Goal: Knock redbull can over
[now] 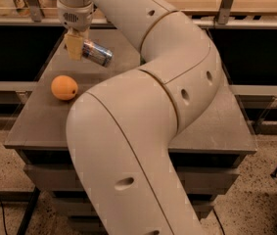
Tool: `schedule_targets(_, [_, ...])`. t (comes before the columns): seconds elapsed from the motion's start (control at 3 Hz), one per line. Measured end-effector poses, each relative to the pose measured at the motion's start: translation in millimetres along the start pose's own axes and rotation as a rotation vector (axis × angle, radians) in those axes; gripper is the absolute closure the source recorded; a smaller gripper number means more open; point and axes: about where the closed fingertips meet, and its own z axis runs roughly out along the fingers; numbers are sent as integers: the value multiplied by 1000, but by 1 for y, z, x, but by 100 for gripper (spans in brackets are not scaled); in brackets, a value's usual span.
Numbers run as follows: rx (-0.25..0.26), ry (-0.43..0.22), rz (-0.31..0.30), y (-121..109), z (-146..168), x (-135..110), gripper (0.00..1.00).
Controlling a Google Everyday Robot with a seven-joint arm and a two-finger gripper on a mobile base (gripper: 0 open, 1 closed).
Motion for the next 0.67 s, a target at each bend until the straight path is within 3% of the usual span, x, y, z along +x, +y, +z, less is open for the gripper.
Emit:
schedule_targets(0.33, [10, -11, 0, -3, 4, -4, 13])
schedule_targets(0.67, [17, -20, 0, -6, 7, -7, 0])
